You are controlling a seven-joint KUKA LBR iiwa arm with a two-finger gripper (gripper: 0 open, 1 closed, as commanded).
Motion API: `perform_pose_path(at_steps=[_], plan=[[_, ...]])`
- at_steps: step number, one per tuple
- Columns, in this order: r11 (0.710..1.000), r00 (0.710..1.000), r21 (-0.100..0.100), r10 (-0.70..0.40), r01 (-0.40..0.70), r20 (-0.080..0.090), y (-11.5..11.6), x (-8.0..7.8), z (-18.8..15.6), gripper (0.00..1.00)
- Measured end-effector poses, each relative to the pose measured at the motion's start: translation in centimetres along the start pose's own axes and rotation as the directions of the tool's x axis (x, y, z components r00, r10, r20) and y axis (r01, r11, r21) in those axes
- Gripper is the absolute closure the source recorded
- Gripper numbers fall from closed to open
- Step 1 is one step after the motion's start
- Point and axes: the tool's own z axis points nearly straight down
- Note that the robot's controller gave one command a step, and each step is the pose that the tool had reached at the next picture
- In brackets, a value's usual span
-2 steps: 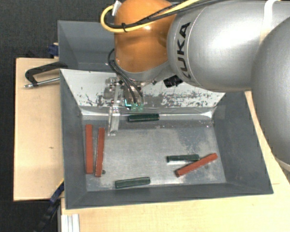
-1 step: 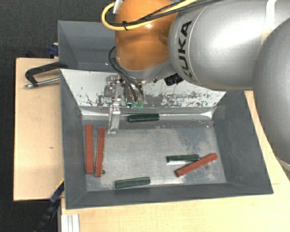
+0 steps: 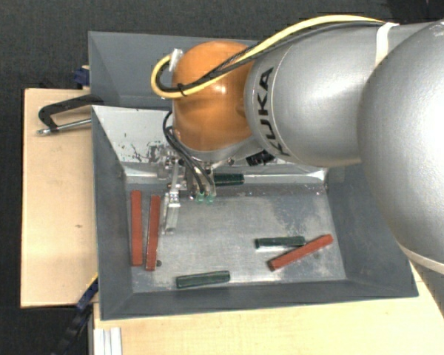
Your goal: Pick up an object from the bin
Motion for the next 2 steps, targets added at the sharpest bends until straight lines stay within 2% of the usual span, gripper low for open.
perform_pose_path(at_steps=[1,2], plan=[[0.994,0.994,0.001,-0.109,0.109,-0.003,0.8,1.0,6.7,0.0],[0.995,0.995,0.001,-0.101,0.101,-0.007,-2.0,0.5,10.5,0.0]])
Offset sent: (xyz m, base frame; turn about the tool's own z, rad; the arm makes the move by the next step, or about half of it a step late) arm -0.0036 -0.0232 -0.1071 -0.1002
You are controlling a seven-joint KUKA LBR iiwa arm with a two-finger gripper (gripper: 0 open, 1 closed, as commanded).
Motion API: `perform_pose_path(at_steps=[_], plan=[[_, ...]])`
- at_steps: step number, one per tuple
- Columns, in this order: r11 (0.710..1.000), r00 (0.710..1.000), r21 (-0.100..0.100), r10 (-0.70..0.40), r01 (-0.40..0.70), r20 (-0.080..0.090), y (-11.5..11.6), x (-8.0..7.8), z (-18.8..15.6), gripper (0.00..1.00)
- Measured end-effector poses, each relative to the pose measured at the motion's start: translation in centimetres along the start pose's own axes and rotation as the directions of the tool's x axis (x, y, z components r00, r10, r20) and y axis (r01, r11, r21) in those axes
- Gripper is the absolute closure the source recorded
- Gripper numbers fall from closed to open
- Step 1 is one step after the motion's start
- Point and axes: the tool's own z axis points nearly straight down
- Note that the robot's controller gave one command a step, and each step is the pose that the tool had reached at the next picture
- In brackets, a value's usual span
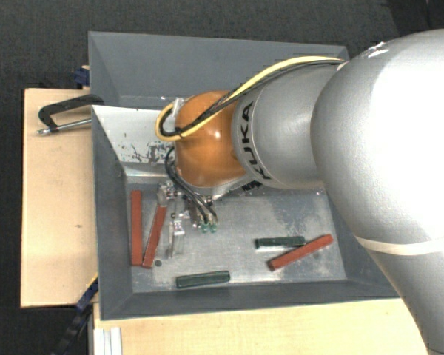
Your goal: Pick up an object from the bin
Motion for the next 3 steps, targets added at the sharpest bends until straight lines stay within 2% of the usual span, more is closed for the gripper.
perform_pose_path(at_steps=[1,2,3], plan=[[0.986,0.986,0.003,-0.164,0.164,0.002,0.3,0.6,-0.5,0.0],[0.935,0.935,0.002,-0.354,0.354,0.005,2.2,1.1,-1.4,0.0],[0.955,0.955,-0.001,-0.295,0.295,0.006,3.1,0.9,-1.6,0.0]])
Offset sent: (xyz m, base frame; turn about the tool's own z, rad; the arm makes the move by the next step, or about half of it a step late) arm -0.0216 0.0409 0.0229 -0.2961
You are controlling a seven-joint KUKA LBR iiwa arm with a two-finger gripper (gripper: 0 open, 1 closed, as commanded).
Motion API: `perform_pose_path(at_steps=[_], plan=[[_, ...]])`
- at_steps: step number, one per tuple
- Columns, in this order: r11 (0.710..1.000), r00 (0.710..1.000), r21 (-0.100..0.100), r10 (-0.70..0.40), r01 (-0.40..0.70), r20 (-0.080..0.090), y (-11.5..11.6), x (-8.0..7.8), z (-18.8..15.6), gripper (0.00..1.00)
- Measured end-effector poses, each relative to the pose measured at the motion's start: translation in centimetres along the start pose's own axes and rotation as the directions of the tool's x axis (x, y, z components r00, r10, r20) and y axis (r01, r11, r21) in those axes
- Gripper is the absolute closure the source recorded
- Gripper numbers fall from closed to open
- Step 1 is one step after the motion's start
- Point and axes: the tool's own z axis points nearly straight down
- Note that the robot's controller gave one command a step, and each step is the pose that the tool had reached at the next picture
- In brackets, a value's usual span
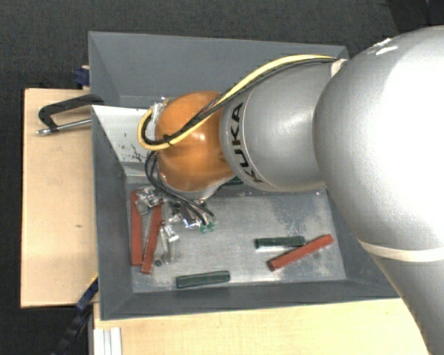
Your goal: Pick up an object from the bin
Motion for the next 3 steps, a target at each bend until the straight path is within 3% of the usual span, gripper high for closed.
perform_pose_path(at_steps=[1,2,3], plan=[[0.956,0.956,0.001,-0.292,0.292,0.0,-1.1,-1.7,0.1,0.0],[0.896,0.896,0.001,-0.445,0.445,-0.003,-1.3,-1.4,0.3,0.0],[0.686,0.686,0.003,-0.728,0.728,0.005,-2.5,-4.0,1.4,1.0]])
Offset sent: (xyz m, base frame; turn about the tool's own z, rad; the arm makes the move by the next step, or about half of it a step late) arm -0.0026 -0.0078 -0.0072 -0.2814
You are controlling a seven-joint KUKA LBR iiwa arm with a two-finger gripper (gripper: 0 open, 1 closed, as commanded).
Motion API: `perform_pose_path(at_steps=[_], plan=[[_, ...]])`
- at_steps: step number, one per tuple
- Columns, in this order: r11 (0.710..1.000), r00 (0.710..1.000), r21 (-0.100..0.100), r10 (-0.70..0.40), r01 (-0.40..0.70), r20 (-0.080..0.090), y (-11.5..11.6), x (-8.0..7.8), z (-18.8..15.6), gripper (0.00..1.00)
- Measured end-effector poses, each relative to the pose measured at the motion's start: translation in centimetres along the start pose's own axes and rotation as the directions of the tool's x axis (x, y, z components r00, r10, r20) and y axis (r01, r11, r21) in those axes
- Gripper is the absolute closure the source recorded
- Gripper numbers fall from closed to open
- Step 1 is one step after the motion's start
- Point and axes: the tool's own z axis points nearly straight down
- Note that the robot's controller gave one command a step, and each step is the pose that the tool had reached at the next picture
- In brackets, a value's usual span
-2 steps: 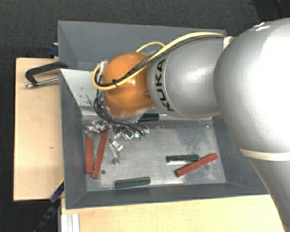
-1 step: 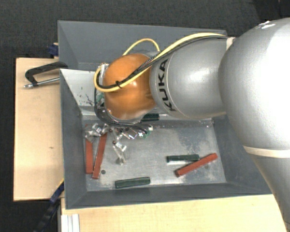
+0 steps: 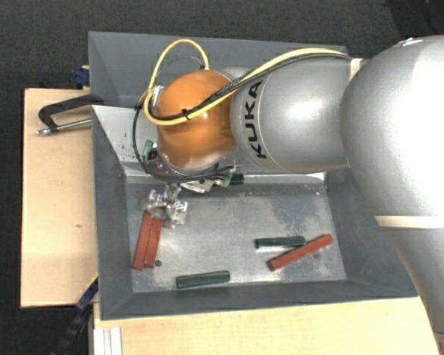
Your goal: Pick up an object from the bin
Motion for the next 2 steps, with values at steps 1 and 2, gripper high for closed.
perform_pose_path(at_steps=[1,2], plan=[[1.0,1.0,-0.001,0.001,-0.001,-0.001,0.0,0.0,0.0,1.0],[1.0,1.0,-0.009,0.014,-0.014,-0.01,0.2,0.7,-4.5,1.0]])
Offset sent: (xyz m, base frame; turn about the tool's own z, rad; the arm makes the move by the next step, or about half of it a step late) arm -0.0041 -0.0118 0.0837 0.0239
